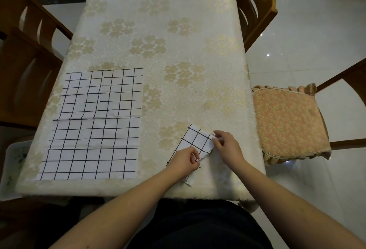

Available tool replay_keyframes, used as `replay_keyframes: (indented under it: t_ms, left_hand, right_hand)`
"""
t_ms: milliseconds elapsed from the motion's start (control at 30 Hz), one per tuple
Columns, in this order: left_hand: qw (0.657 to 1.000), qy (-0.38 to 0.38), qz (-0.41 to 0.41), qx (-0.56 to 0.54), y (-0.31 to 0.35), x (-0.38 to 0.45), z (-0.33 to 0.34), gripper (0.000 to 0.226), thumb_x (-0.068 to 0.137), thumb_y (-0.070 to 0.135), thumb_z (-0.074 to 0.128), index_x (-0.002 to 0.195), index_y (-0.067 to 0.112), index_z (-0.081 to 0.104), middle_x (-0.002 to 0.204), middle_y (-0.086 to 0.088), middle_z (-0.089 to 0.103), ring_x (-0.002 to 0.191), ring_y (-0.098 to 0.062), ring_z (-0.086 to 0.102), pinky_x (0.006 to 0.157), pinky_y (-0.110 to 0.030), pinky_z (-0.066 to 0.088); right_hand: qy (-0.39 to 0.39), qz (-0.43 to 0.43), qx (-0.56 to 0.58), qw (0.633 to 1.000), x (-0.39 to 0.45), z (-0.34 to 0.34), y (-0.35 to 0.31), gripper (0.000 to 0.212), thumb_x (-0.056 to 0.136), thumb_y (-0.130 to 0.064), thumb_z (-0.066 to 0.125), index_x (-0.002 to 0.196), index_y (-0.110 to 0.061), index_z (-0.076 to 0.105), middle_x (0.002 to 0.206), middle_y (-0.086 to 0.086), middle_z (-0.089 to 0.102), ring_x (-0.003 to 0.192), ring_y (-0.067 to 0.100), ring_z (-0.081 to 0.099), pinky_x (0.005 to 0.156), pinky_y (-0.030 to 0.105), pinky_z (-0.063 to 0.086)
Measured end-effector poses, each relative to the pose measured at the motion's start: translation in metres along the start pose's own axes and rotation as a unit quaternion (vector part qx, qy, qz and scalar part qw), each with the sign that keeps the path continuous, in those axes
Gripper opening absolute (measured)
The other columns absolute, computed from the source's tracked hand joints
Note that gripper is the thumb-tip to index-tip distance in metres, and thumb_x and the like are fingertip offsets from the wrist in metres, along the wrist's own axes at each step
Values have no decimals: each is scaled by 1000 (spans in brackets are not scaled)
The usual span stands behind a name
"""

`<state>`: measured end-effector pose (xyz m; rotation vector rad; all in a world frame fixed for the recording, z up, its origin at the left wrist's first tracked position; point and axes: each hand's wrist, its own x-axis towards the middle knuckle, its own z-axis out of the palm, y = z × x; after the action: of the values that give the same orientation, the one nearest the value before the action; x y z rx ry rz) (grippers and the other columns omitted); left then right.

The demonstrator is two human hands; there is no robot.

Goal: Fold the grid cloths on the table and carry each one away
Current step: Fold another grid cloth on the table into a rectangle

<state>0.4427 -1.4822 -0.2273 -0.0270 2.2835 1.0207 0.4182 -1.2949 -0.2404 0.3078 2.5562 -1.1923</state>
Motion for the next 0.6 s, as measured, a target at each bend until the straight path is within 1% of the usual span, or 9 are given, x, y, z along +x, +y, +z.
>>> replay_keyframes:
  t_ms: [67, 133, 233, 367, 467, 533, 600]
  left_hand:
    - [1000, 2, 7, 10, 0, 0, 3, 18, 81, 17, 69, 81, 29, 56, 70, 10, 58, 61, -1, 51, 56, -16, 39]
    - [1000, 0, 14, 21, -1, 1, 6, 18, 81, 17, 70, 82, 27, 56, 71, 10, 57, 60, 0, 49, 55, -15, 36]
    - [999, 0, 21, 26, -2, 2, 9, 17, 81, 17, 71, 84, 25, 56, 71, 10, 56, 60, 0, 48, 58, -19, 39]
    - [999, 5, 22, 32, -4, 2, 14, 18, 80, 18, 72, 83, 25, 56, 72, 9, 56, 62, -3, 50, 64, -25, 45]
    - [998, 6, 30, 46, -4, 1, 16, 17, 80, 19, 71, 85, 24, 56, 74, 9, 56, 64, -3, 50, 69, -29, 48]
    - [998, -1, 34, 50, -4, 0, 17, 16, 80, 21, 71, 86, 24, 57, 77, 9, 57, 65, -3, 50, 69, -29, 48]
    - [998, -11, 42, 39, -4, -1, 16, 18, 80, 28, 74, 89, 24, 59, 80, 5, 60, 65, -5, 52, 68, -27, 48]
  right_hand:
    - [-19, -16, -30, 999, 7, 0, -2, 32, 96, -25, 57, 127, -17, 59, 121, 4, 57, 90, 9, 53, 80, 23, 38]
    - [-37, -24, -60, 997, 13, 0, -3, 29, 95, -26, 60, 123, -18, 61, 118, 3, 56, 91, 10, 53, 79, 22, 38]
    - [-58, -28, -95, 993, 21, 0, -5, 30, 92, -28, 64, 120, -19, 61, 114, 2, 55, 100, 16, 56, 81, 24, 41]
    - [-64, -16, -139, 988, 30, 0, -11, 25, 87, -29, 69, 110, -21, 62, 101, -2, 59, 93, 17, 58, 80, 32, 47]
    - [-74, -17, -176, 981, 35, 0, -13, 23, 86, -33, 70, 105, -21, 64, 94, -5, 57, 92, 19, 59, 79, 35, 47]
    - [-81, -15, -187, 979, 38, 0, -14, 24, 86, -34, 69, 104, -20, 65, 95, -4, 57, 93, 20, 60, 80, 36, 48]
    - [-82, -12, -190, 978, 39, 0, -15, 24, 86, -35, 70, 104, -19, 65, 99, -1, 59, 93, 21, 59, 81, 38, 49]
